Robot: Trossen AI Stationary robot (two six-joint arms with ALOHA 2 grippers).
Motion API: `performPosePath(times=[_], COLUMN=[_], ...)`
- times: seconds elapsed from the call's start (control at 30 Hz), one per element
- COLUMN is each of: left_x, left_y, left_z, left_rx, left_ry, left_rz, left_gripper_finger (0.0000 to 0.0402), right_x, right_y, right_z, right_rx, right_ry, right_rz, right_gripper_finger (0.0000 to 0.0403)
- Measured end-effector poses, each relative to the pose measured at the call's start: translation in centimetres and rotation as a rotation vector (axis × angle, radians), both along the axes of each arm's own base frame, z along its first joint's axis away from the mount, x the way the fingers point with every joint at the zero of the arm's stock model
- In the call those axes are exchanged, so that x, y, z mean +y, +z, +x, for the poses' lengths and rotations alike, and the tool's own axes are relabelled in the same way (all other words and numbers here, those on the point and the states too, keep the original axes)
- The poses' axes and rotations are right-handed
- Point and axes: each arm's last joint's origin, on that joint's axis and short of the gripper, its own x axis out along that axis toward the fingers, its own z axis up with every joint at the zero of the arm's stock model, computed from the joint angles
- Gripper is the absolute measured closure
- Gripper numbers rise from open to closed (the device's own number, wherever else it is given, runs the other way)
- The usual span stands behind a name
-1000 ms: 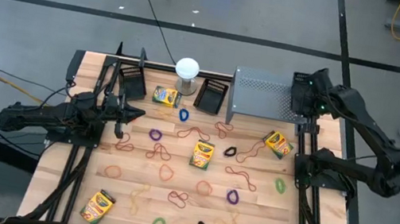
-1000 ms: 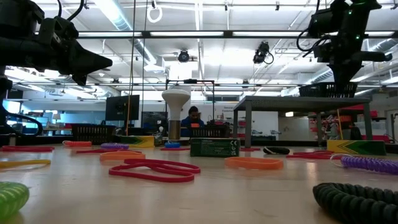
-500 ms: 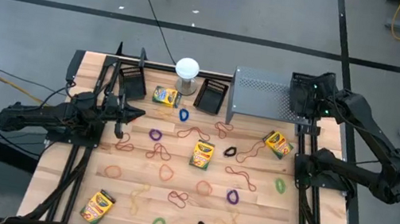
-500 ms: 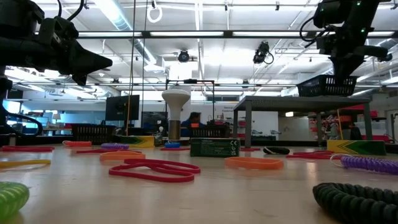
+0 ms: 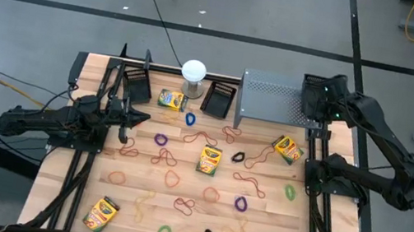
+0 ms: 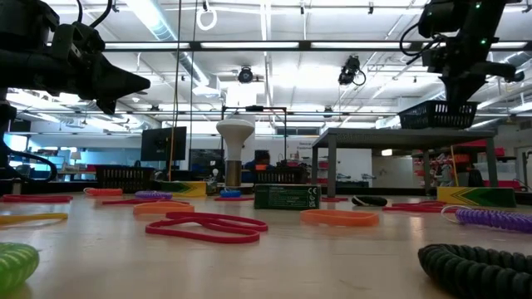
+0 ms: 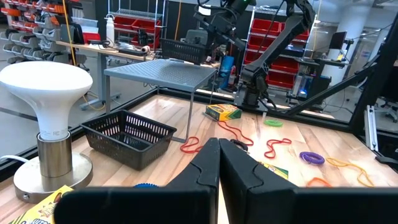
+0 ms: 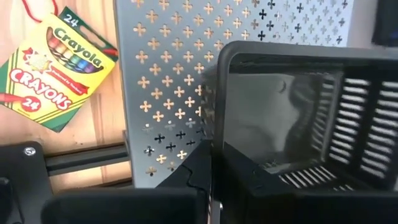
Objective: Pick & Place Office Desk Supplies
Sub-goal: Put the black basket on the shelf
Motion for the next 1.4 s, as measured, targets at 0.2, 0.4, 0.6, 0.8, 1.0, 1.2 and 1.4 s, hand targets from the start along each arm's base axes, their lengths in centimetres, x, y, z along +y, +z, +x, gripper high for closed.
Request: performPosePath(times=[0.2, 0.4, 0.6, 0.8, 1.0, 1.2, 1.4], left_x=[0.0, 0.0, 0.0, 0.0, 0.0, 0.0, 0.0], left_y=[0.0, 0.0, 0.0, 0.0, 0.0, 0.0, 0.0], left_z=[0.0, 0.0, 0.0, 0.0, 0.0, 0.0, 0.0], left_rx=[0.0, 0.0, 0.0, 0.0, 0.0, 0.0, 0.0], left_ry=[0.0, 0.0, 0.0, 0.0, 0.0, 0.0, 0.0], left_rz=[0.0, 0.0, 0.0, 0.0, 0.0, 0.0, 0.0], left_gripper_finger=[0.0394, 0.0394, 0.0394, 0.0394, 0.0394, 0.0394, 0.0394], right_x=[-0.3, -0.3, -0.4, -0.4, -0.3, 0.1, 0.6], right_y=[-0.2, -1.5, -1.4, -1.4, -1.4, 0.1, 1.8], right_z=[0.2, 0.2, 0.1, 0.1, 0.0, 0.2, 0.4], right_rx=[-0.001, 0.031, 0.046, 0.038, 0.03, -0.011, -0.079], right_ry=[-0.021, -0.026, -0.045, -0.07, -0.09, -0.113, -0.176], right_rz=[0.013, 0.04, -0.005, -0.004, -0.003, -0.021, -0.03], right_gripper_finger=[0.0376, 0.0356, 0.0335, 0.03, 0.0279, 0.0277, 0.0277])
